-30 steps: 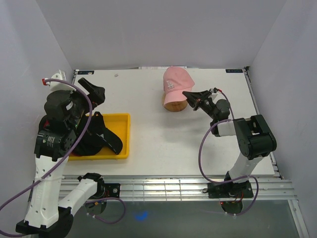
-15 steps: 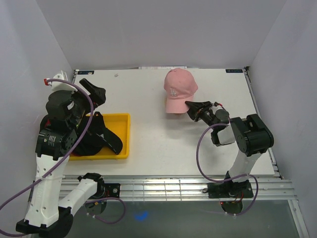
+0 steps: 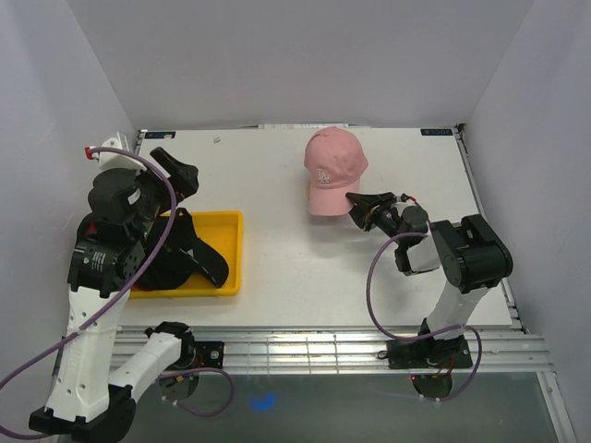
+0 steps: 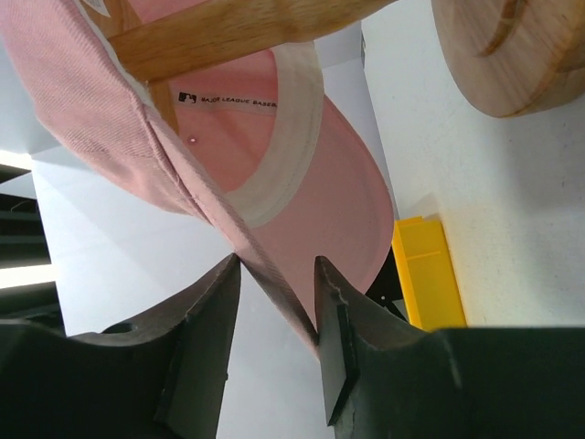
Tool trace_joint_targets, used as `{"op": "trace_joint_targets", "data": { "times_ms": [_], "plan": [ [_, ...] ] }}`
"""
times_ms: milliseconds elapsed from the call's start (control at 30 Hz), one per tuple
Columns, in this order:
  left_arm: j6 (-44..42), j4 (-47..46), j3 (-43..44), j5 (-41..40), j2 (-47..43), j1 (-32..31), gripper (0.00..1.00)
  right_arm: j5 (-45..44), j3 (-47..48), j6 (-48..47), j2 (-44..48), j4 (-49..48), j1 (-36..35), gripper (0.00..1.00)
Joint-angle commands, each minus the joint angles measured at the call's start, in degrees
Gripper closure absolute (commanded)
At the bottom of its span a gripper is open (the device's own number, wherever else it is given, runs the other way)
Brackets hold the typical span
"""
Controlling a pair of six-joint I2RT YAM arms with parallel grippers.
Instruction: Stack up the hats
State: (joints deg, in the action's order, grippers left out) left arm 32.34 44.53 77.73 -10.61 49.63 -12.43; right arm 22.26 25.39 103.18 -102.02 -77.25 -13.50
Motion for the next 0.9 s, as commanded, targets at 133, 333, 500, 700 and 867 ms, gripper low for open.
{"op": "trace_joint_targets", "data": {
  "times_ms": [133, 333, 500, 700, 867],
  "plan": [
    [-0.7, -0.41, -0.74, -1.08, -1.11, -0.23, 0.02, 0.77, -0.25, -2.8, 2.61, -3.61, 0.31, 0.62],
    [-0.78, -0.41, -1.18, -1.25, -1.29, -0.23, 0.02, 0.07, -0.95, -4.12, 4.37, 4.2, 0.31, 0.58],
    [-0.96, -0.41, -1.27, -1.69, -1.55, -0.32, 0.02, -0.38, -0.78, -6.49, 6.13, 11.94, 0.4, 0.48],
    [-1.05, -0.32, -1.44, -2.13, -1.81, -0.49, 0.02, -0.47, -0.34, -7.55, 7.18, 18.54, 0.84, 0.37],
    [-1.05, -0.32, -2.23, -2.22, -2.34, -0.58, 0.02, 0.24, -0.25, -8.78, 8.15, 21.43, 1.63, 0.33]
  ]
}}
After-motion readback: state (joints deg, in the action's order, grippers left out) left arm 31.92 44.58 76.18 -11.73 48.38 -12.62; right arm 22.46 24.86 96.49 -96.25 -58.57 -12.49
